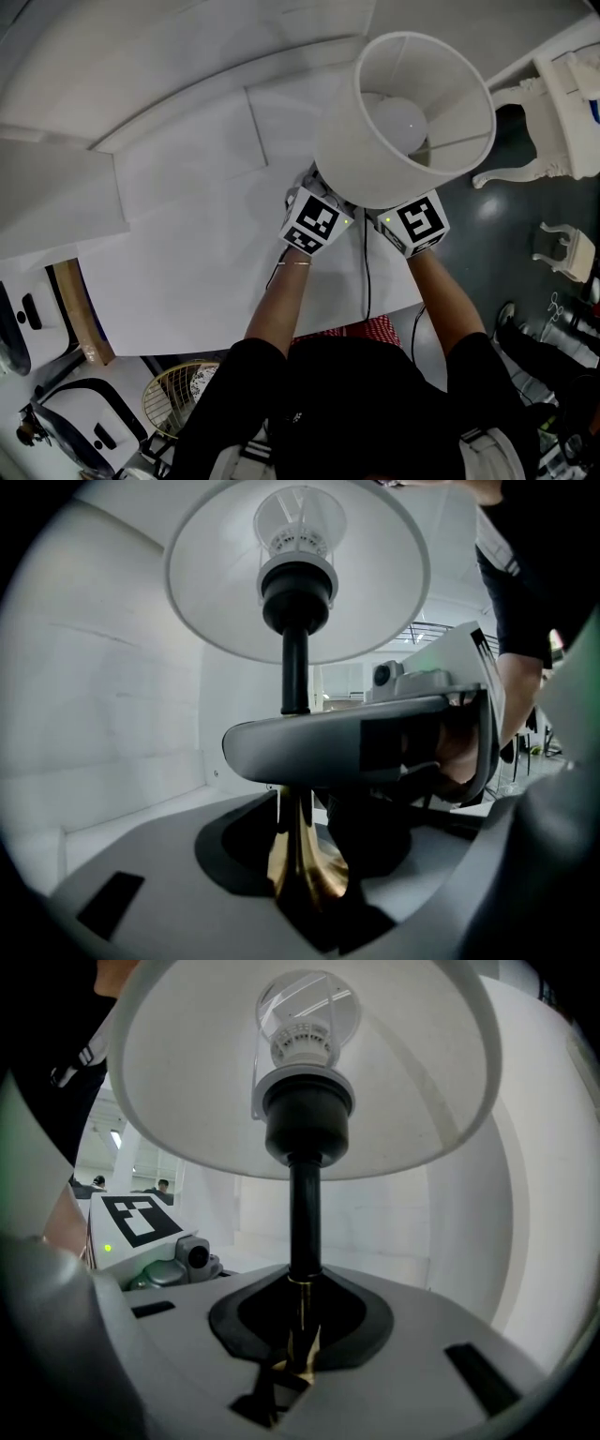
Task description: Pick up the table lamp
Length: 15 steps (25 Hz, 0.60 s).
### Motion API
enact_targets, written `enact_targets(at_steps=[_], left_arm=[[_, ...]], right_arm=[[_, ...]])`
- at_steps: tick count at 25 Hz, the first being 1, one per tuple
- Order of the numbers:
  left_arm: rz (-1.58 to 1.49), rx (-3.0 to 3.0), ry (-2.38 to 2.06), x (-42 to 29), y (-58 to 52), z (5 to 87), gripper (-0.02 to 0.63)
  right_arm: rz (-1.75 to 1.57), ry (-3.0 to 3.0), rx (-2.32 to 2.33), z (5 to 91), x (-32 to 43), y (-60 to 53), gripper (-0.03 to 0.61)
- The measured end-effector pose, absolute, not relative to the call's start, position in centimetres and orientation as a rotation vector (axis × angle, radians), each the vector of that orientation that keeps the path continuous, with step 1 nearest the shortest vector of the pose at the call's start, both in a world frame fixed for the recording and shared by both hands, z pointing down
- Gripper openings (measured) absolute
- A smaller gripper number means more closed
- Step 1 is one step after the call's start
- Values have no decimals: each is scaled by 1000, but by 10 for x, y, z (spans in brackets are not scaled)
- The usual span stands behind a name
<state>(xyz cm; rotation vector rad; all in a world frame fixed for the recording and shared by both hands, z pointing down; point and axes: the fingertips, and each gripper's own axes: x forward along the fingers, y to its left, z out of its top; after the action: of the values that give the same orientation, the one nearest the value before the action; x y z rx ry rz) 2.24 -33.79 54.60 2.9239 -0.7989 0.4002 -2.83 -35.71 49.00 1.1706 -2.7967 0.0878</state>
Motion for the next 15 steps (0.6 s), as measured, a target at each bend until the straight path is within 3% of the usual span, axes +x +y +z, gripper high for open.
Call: enact_targets(at_steps=[15], left_arm=[[432,2953,-722,24,-336,543,123]], right_arm=[[24,-2874,1072,484,-30,-353,43]])
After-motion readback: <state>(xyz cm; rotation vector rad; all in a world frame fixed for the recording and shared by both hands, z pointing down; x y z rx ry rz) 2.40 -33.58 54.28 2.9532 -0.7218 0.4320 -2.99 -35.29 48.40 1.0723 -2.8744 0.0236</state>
